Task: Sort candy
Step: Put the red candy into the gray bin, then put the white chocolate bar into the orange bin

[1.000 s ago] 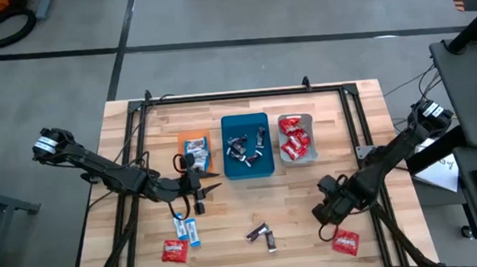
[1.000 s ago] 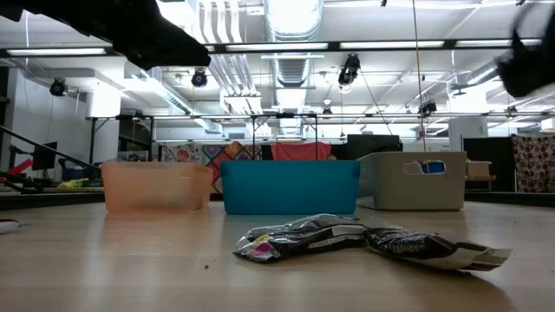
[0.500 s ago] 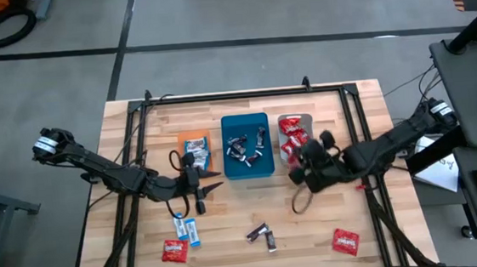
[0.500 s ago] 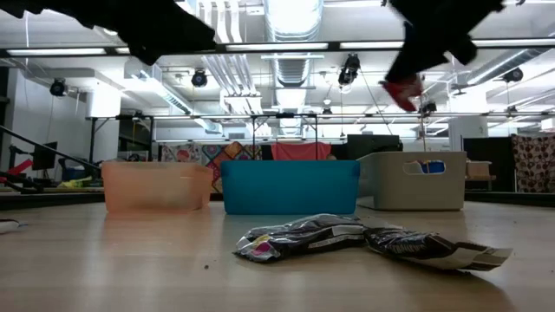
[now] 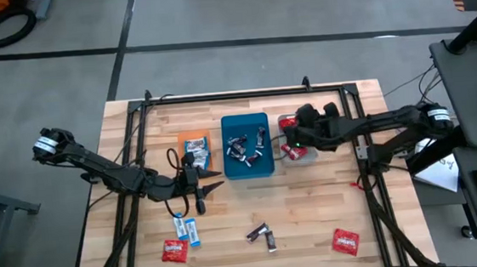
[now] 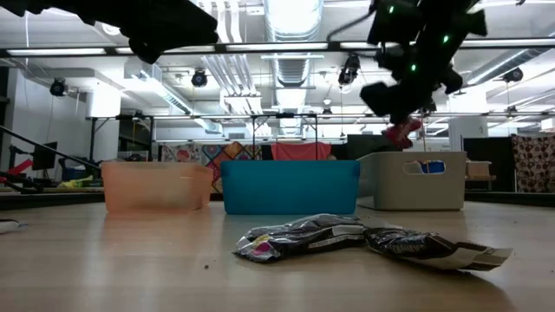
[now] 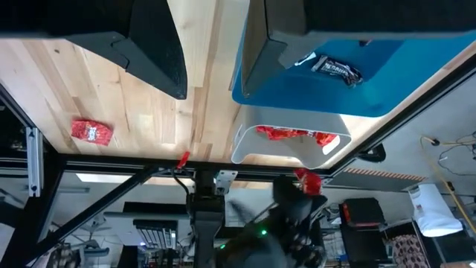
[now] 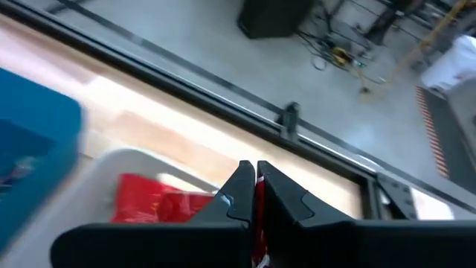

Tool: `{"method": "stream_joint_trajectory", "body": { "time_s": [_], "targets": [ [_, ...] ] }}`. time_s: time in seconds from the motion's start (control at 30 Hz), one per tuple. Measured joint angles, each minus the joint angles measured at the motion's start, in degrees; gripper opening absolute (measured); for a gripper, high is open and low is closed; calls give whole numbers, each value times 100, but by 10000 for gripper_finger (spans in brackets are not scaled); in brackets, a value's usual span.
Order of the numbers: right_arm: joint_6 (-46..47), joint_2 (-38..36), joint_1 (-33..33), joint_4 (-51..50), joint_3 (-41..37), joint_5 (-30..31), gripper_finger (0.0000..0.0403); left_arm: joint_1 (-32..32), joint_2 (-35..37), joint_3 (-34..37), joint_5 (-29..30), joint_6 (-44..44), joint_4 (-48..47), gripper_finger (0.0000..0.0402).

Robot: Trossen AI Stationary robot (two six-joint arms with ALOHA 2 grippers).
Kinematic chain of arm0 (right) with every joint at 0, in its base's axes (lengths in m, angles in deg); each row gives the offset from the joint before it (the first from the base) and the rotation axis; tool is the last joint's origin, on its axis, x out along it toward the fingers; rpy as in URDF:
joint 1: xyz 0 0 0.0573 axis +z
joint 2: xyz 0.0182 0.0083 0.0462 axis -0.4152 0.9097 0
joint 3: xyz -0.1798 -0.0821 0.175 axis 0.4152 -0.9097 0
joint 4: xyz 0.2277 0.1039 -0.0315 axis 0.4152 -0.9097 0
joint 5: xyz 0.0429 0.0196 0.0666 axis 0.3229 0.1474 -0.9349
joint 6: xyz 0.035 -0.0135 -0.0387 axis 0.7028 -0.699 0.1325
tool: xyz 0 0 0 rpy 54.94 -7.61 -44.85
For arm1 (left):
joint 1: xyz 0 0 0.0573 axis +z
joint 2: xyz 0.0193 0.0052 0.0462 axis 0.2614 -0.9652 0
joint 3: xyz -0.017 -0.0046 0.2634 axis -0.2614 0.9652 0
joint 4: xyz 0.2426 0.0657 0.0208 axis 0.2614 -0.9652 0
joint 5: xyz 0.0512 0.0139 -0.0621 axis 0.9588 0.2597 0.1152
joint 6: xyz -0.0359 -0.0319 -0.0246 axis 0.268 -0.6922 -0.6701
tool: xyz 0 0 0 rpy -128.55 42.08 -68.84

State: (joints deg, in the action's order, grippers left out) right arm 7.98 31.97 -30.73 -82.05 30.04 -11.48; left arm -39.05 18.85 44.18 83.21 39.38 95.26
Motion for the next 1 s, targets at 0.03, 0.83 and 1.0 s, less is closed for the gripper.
{"method": "stream_joint_trajectory", "body": {
  "time_s": [0.03,0.83,1.0],
  "targets": [
    [-12,59,-89,-6,-28,0,9,0,0,0,0,-3,3,113],
    [-17,-237,347,18,-55,-475,160,-78,0,5,-74,-1145,-43,113],
    [-11,-554,1052,47,-53,-476,159,-327,0,-218,-146,-1932,-365,112]
  ]
}}
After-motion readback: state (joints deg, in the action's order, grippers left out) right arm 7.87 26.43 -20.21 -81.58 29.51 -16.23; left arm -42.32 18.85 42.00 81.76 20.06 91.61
